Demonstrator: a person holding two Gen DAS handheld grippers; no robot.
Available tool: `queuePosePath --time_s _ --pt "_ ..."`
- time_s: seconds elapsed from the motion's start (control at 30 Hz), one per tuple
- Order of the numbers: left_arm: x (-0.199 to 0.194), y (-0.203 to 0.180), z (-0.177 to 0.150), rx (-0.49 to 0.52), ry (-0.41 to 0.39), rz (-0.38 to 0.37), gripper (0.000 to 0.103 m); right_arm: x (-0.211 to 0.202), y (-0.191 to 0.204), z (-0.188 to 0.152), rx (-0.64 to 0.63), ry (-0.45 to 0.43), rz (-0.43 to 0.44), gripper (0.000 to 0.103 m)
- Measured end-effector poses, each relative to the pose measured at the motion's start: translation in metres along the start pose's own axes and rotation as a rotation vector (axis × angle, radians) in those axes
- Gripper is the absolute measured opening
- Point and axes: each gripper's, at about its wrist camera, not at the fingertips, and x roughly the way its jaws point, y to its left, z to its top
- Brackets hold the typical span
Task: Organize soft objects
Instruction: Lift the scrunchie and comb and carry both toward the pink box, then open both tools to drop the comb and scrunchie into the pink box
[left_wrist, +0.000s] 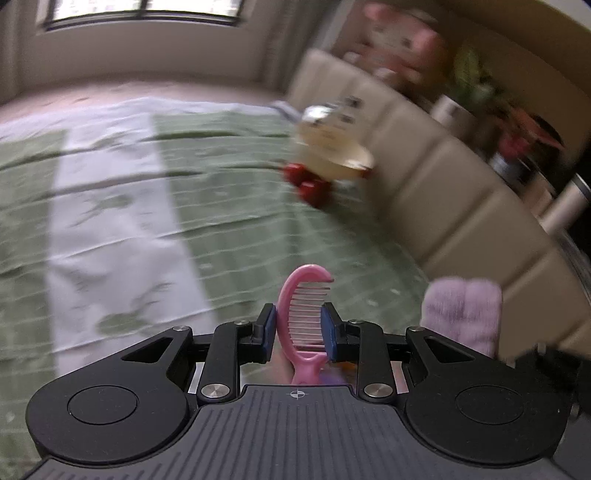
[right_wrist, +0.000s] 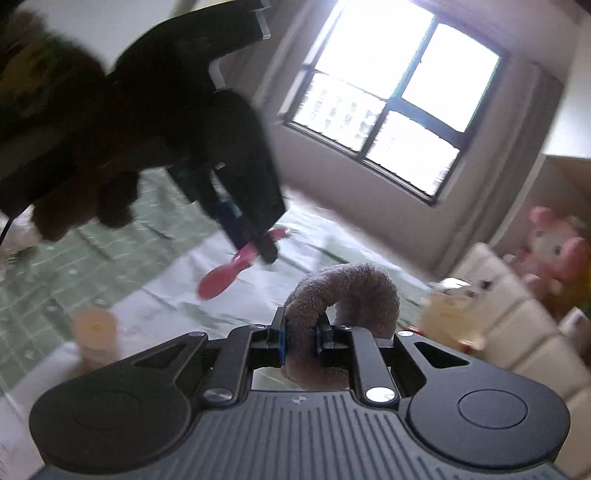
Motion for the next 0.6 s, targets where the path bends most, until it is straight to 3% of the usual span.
queuePosePath --time_s 0.23,0.43,0.6 --pt "0.064 -0.056 -0.029 0.034 0.084 -0.103 0.030 -0.020 -0.073 -0.052 0.110 0.086 -0.049 0.014" --pt "0.126 -0.046 -0.088 -0.053 0.105 -0.187 0.030 -0.010 -0.092 -0.103 0.228 0.174 -0.036 0.014" --pt "0.165 -0.032 -0.133 -0.120 0.106 -0.211 0.030 0.015 -0.079 -0.151 0.294 0.245 -0.012 0.014"
